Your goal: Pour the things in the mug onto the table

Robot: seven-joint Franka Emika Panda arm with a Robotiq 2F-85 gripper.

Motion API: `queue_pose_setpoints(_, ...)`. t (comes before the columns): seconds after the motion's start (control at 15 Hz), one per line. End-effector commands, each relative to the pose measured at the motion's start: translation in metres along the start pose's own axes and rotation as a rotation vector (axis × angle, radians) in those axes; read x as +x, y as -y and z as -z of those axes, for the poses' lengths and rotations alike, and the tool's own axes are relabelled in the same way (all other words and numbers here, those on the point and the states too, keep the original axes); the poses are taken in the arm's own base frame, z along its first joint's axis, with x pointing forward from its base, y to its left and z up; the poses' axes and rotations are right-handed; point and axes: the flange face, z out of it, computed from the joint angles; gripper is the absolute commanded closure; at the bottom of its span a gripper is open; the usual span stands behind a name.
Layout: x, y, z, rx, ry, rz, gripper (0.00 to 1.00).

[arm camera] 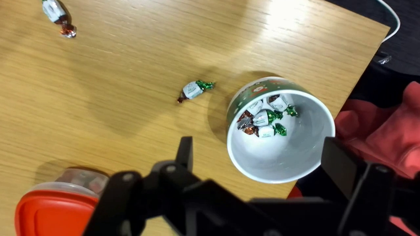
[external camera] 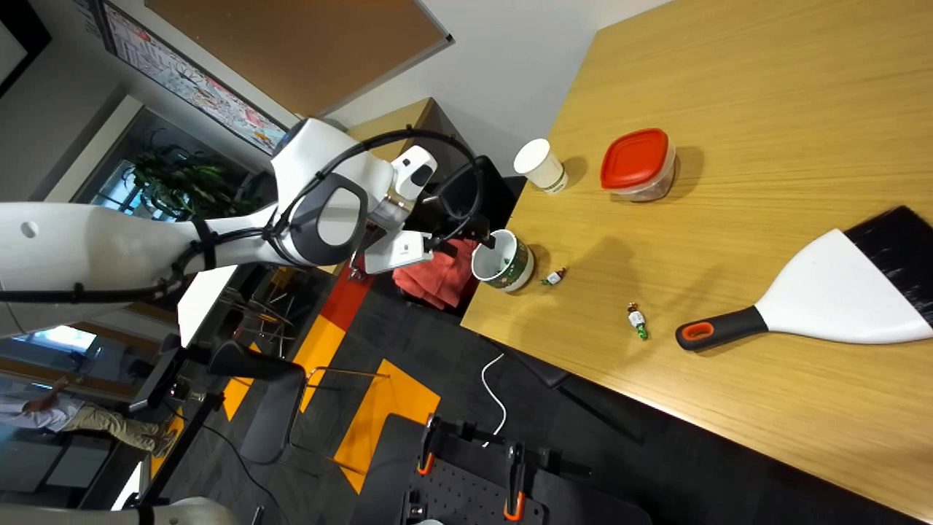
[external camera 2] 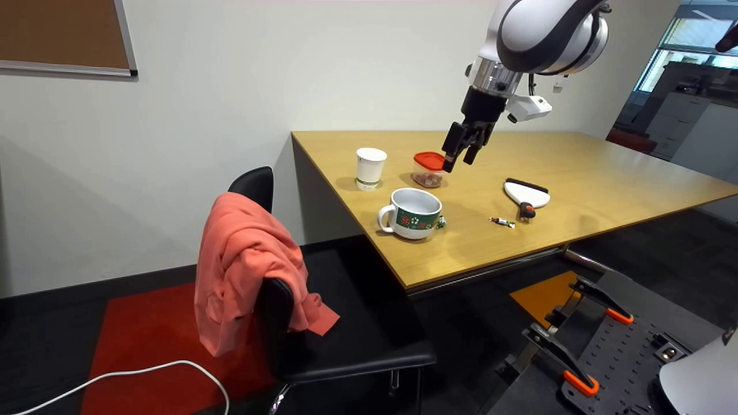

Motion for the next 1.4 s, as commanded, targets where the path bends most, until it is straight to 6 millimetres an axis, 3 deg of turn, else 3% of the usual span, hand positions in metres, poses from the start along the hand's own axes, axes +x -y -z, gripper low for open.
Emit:
queue_pose_setpoints(0.0,0.013,-0.001,-0.023,-0.01,-0.053,0.012,0.0)
queue_pose_setpoints(0.47,0.021,-0.007,-0.069,-0.005,-0.109,-0.017,0.0)
queue_pose_setpoints(1.27,0.042,-0.018,-0.124,0.031,-0.068,-0.04,0.0)
queue_pose_setpoints(1.33,0.043,-0.018,-0.127,0.037,-0.067,-0.04,0.25)
